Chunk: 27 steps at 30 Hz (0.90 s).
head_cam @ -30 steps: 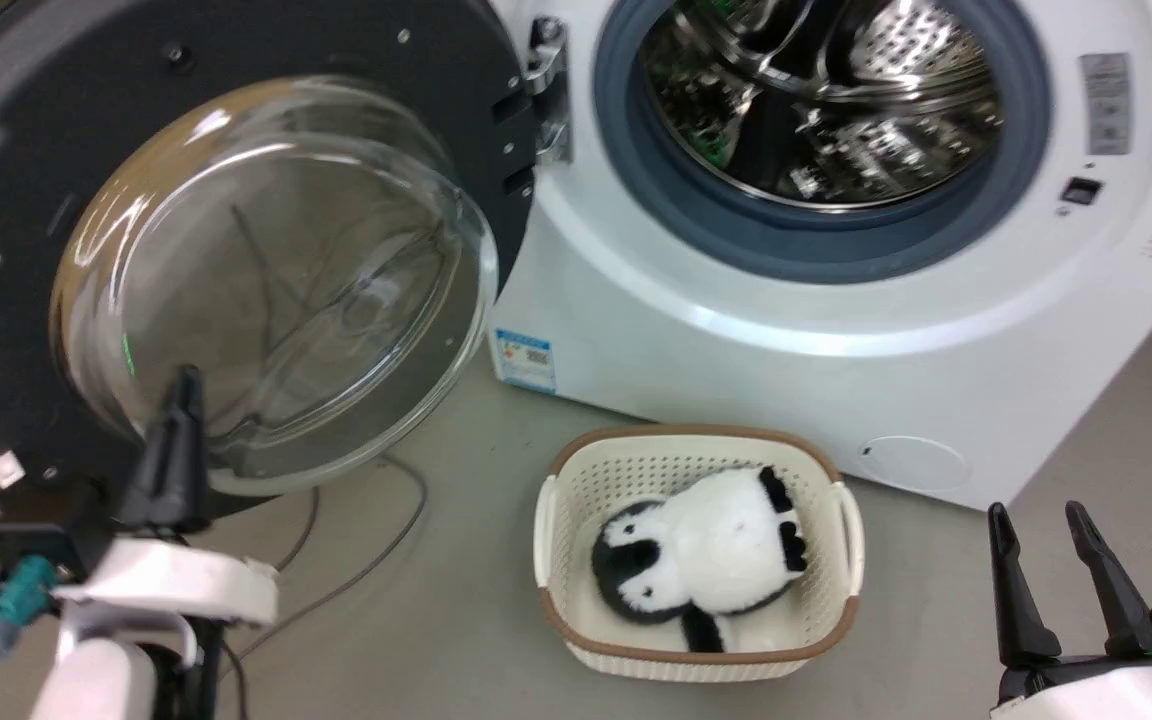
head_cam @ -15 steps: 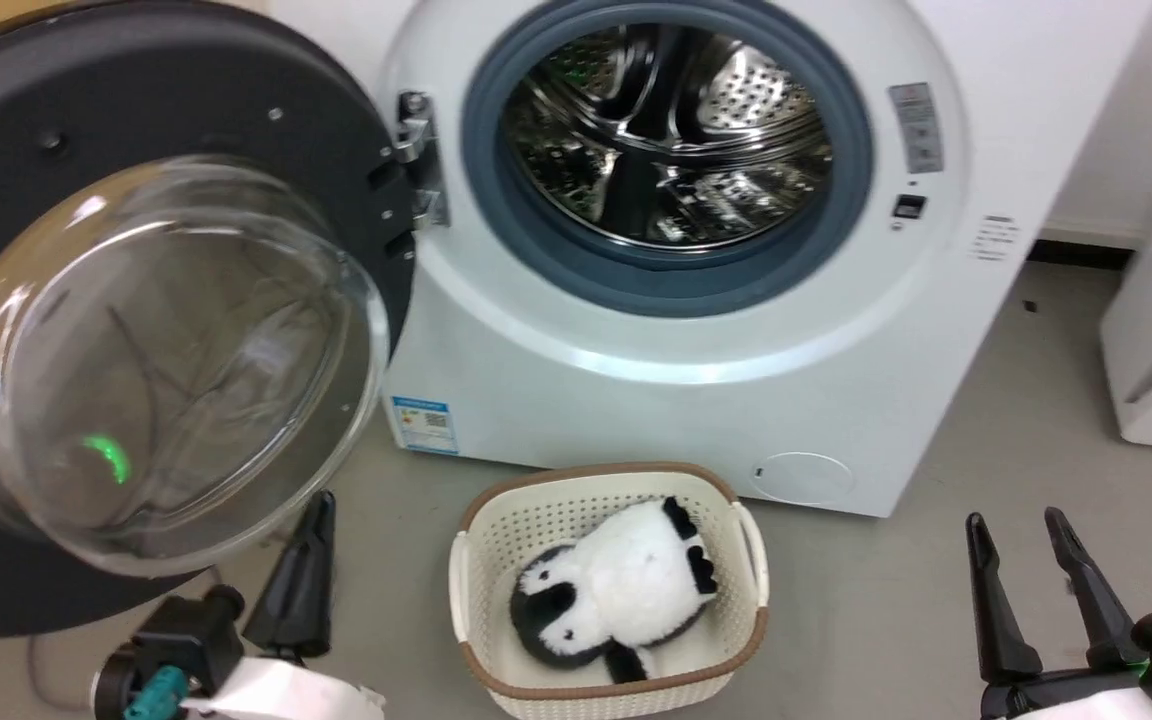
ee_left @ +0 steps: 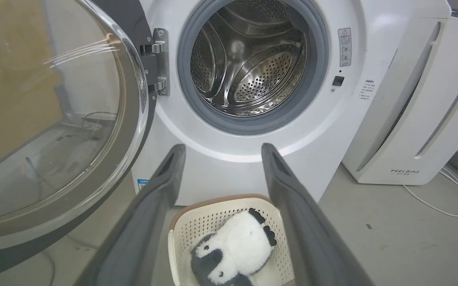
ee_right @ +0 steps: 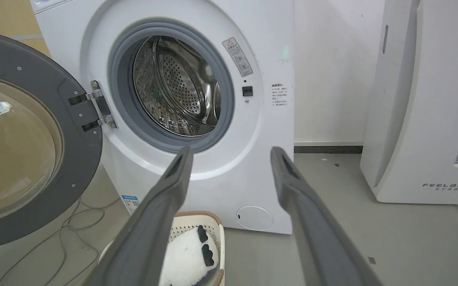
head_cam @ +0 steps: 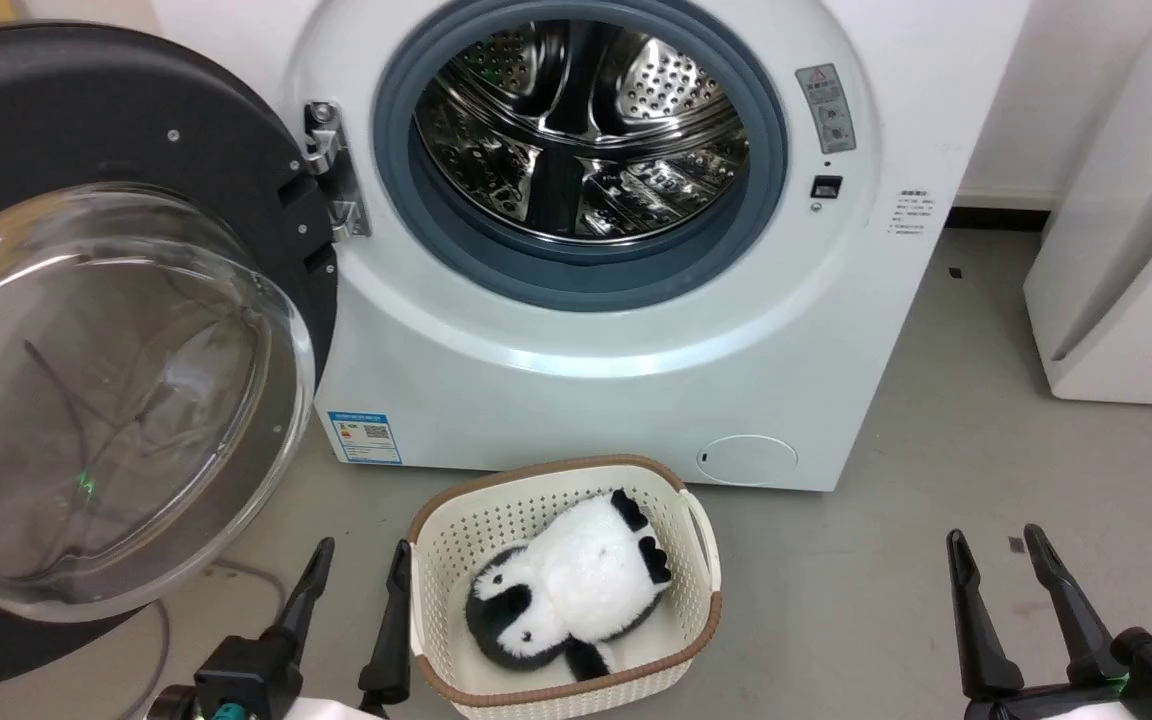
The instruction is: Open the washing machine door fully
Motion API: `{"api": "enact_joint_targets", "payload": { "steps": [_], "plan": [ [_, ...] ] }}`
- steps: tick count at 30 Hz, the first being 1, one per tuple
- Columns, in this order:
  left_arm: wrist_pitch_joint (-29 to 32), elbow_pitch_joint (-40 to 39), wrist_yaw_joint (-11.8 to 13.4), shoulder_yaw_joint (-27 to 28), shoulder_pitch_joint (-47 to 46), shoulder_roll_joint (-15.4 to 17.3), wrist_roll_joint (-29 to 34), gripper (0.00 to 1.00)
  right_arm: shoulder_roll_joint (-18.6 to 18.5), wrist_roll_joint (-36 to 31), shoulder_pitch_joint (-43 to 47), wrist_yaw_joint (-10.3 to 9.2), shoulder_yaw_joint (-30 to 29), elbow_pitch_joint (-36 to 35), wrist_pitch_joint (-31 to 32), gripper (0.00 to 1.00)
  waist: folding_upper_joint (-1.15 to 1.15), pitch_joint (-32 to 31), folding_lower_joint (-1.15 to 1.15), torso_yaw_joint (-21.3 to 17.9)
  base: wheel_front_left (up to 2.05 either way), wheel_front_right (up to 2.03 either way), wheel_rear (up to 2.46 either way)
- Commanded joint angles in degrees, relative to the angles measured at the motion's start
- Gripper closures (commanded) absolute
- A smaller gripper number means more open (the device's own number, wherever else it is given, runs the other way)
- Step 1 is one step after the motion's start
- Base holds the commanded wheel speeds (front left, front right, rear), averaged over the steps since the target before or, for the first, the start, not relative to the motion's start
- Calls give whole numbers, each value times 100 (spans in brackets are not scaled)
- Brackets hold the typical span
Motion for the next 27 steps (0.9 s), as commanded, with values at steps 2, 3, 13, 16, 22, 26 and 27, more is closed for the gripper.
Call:
{"api": "enact_joint_targets", "payload": {
  "steps": [2, 3, 13, 16, 22, 26, 27],
  "plan": [
    [-50, 48, 34, -17, 55, -28, 61, 0, 16, 11, 60, -4, 8, 22, -39, 0, 0, 26, 0, -47, 0, 0, 0],
    [-54, 69, 43, -21, 51, -30, 86, 0, 17, 10, 56, -4, 11, 32, -43, 0, 0, 35, 0, -66, 0, 0, 0],
    [-72, 202, 60, -14, -18, -128, 162, 0, 75, 25, 86, -4, -25, 141, -79, 0, 0, 75, 0, -138, 0, 0, 0],
    [-73, 164, 50, -3, -41, -130, 219, 0, 95, 28, 73, -4, -18, 152, -85, 0, 0, 84, 0, -138, 0, 0, 0],
    [-73, 105, 30, 60, -40, -189, 270, 0, 110, 14, 68, -4, -21, 158, -94, 0, 0, 91, 0, -123, 0, 0, 0],
    [-74, 75, -8, 86, -36, -223, 309, 0, 112, 5, 67, -4, -30, 153, -97, 0, 0, 92, 0, -97, 0, 0, 0],
    [-74, 80, -48, 99, -25, -244, 267, 0, 112, 4, 67, -4, -28, 151, -97, 0, 0, 91, 0, -92, 0, 0, 0]
  ]
}}
